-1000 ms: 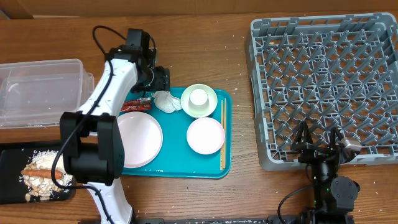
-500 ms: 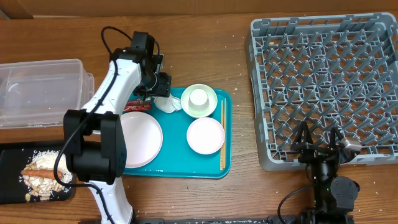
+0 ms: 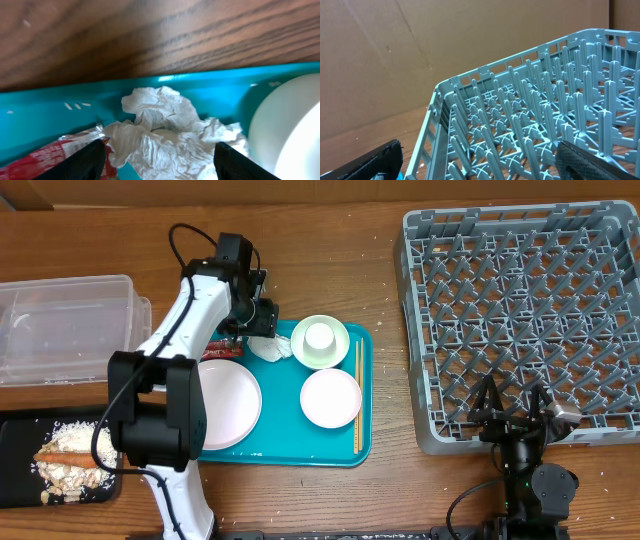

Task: Sort waste into correct bins and load items into the dishwasher
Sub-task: 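Move the left gripper back and grasp the white tissue, then lift the tissue and drop it into the clear plastic bin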

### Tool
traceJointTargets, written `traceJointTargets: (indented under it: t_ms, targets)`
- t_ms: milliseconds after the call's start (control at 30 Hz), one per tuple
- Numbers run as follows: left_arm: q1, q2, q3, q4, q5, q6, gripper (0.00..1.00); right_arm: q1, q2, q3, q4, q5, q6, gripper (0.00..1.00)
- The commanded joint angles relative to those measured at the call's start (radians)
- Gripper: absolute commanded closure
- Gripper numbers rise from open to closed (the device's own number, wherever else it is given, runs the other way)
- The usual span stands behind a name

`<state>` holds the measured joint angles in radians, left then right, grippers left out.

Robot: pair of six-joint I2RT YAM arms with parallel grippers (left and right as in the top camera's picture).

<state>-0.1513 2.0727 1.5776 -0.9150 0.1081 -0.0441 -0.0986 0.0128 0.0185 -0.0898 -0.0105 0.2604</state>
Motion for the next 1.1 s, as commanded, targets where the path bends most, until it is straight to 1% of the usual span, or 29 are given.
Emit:
traceJointTargets:
  t_ms: [0, 100, 133, 200, 233, 267, 300, 400, 433, 500, 533, 633, 700, 733, 833, 900, 967, 1067]
  targets:
    - [-0.013, 0.050, 0.013, -0.003, -0.007, 0.023, 0.30, -0.006, -0.010, -0.010, 0.006, 0.010, -0.006, 0.00]
    - [-0.014, 0.056, 0.013, 0.016, -0.007, 0.022, 0.33, -0.006, -0.010, -0.010, 0.006, 0.010, -0.006, 0.00]
    - [-0.014, 0.055, 0.013, 0.023, -0.007, 0.022, 0.36, -0.006, -0.010, -0.010, 0.006, 0.010, -0.006, 0.00]
    - [-0.014, 0.055, 0.017, 0.026, -0.008, 0.022, 0.49, -0.006, -0.010, -0.010, 0.006, 0.010, -0.006, 0.00]
    - [-0.014, 0.055, 0.022, 0.024, -0.008, 0.022, 0.59, -0.006, -0.010, -0.010, 0.006, 0.010, -0.006, 0.00]
    - [-0.014, 0.055, 0.026, 0.021, -0.007, 0.021, 0.66, -0.006, -0.010, -0.010, 0.006, 0.010, -0.006, 0.00]
    - [-0.014, 0.053, 0.034, 0.013, -0.008, 0.017, 0.74, -0.006, -0.010, -0.010, 0.006, 0.010, -0.006, 0.00]
    - [-0.014, 0.052, 0.082, -0.027, -0.011, -0.013, 0.92, -0.006, -0.010, -0.010, 0.006, 0.010, -0.006, 0.00]
    - [-0.014, 0.052, 0.108, -0.047, -0.011, -0.025, 0.96, -0.006, -0.010, -0.010, 0.006, 0.010, -0.006, 0.00]
    - [-0.013, 0.052, 0.166, -0.089, -0.011, -0.047, 0.96, -0.006, -0.010, -0.010, 0.006, 0.010, -0.006, 0.00]
    - [-0.011, 0.052, 0.240, -0.144, -0.012, -0.050, 0.96, -0.006, -0.010, -0.010, 0.006, 0.010, -0.006, 0.00]
    - [0.000, 0.051, 0.354, -0.222, -0.019, -0.050, 0.96, -0.006, -0.010, -0.010, 0.006, 0.010, -0.006, 0.00]
    - [0.010, 0.051, 0.435, -0.268, -0.062, -0.064, 0.96, -0.006, -0.010, -0.010, 0.006, 0.010, -0.006, 0.00]
    - [0.024, 0.051, 0.507, -0.304, -0.162, -0.116, 0.96, -0.006, -0.010, -0.010, 0.006, 0.010, -0.006, 0.00]
    - [0.059, 0.051, 0.608, -0.356, -0.386, -0.232, 0.96, -0.006, -0.010, -0.010, 0.006, 0.010, -0.006, 0.00]
    - [0.090, 0.051, 0.654, -0.386, -0.488, -0.277, 0.96, -0.006, -0.010, -0.010, 0.006, 0.010, -0.006, 0.00]
    - [0.134, 0.051, 0.684, -0.402, -0.546, -0.294, 0.96, -0.006, -0.010, -0.010, 0.006, 0.010, -0.006, 0.00]
    - [0.208, 0.051, 0.691, -0.401, -0.553, -0.298, 0.96, -0.006, -0.010, -0.010, 0.006, 0.010, -0.006, 0.00]
